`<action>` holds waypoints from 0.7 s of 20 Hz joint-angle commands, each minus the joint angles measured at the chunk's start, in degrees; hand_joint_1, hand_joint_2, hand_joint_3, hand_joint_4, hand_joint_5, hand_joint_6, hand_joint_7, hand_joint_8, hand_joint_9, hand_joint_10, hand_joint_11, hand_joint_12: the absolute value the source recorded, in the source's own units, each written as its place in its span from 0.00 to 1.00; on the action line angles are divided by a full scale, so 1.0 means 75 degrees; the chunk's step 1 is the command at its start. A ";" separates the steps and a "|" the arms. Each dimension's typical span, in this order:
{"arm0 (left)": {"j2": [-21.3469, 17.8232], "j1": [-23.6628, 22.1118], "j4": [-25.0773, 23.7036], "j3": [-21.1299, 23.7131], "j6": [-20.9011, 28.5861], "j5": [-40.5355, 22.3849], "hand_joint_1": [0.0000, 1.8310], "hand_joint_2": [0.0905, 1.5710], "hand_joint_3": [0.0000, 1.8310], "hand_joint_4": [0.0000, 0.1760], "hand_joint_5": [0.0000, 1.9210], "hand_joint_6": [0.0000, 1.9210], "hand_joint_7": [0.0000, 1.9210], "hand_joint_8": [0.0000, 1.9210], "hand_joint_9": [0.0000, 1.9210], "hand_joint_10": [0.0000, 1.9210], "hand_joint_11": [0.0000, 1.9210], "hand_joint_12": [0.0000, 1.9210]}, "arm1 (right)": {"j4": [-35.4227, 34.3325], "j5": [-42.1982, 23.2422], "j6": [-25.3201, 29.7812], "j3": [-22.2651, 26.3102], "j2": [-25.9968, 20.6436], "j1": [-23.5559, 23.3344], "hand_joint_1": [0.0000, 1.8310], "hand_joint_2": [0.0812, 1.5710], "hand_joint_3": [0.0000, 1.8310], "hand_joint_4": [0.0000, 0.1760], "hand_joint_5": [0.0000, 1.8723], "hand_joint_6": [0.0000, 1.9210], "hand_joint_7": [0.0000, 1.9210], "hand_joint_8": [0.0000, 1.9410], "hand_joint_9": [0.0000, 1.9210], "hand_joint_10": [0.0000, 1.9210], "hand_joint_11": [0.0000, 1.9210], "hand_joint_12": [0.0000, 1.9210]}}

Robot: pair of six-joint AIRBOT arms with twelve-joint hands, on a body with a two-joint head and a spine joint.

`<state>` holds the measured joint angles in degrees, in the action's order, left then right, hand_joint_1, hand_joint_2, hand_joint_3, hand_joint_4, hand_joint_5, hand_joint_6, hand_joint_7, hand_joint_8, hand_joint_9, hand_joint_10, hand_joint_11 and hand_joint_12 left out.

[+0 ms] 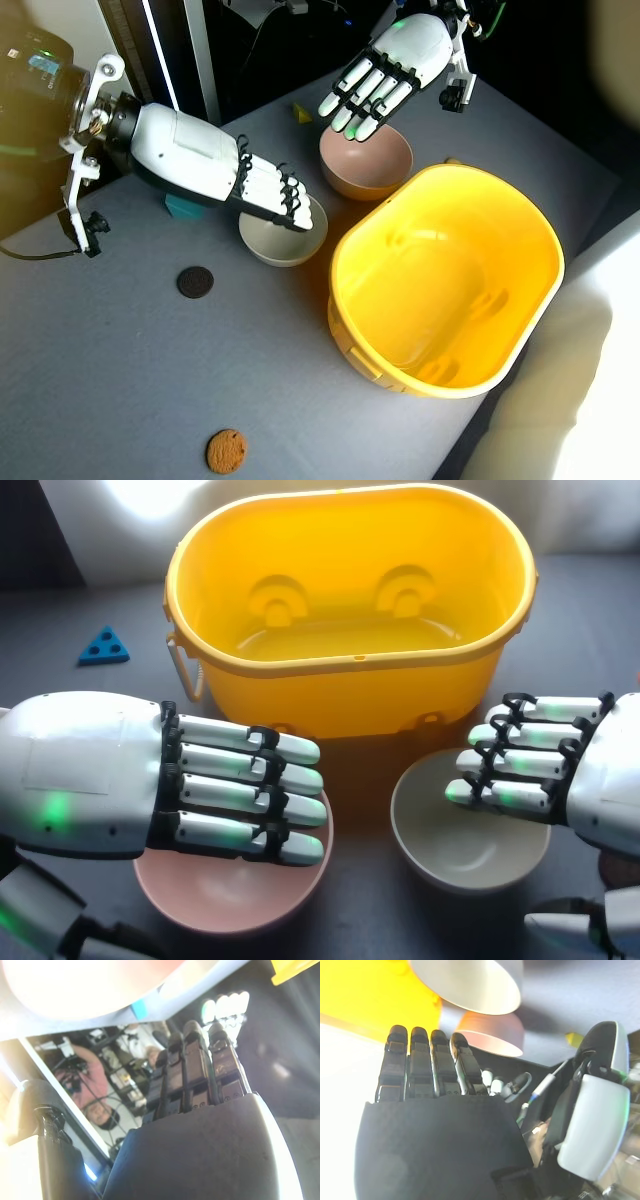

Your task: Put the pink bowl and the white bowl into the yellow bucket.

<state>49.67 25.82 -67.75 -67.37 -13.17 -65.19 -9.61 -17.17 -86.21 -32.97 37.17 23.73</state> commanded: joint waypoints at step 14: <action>-0.0063 -0.0075 0.0425 -0.0038 0.0206 -0.0619 0.02 0.77 0.01 0.00 0.03 0.00 0.02 0.00 0.00 0.00 0.01 0.00 | 0.4318 -0.1155 0.3961 -0.0521 -0.0075 -0.0024 0.14 0.69 0.00 0.00 0.10 0.00 0.09 0.00 0.07 0.00 0.00 0.19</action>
<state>49.65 25.82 -68.45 -67.72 -11.86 -65.23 26.59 -19.86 -53.39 -37.76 37.12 24.18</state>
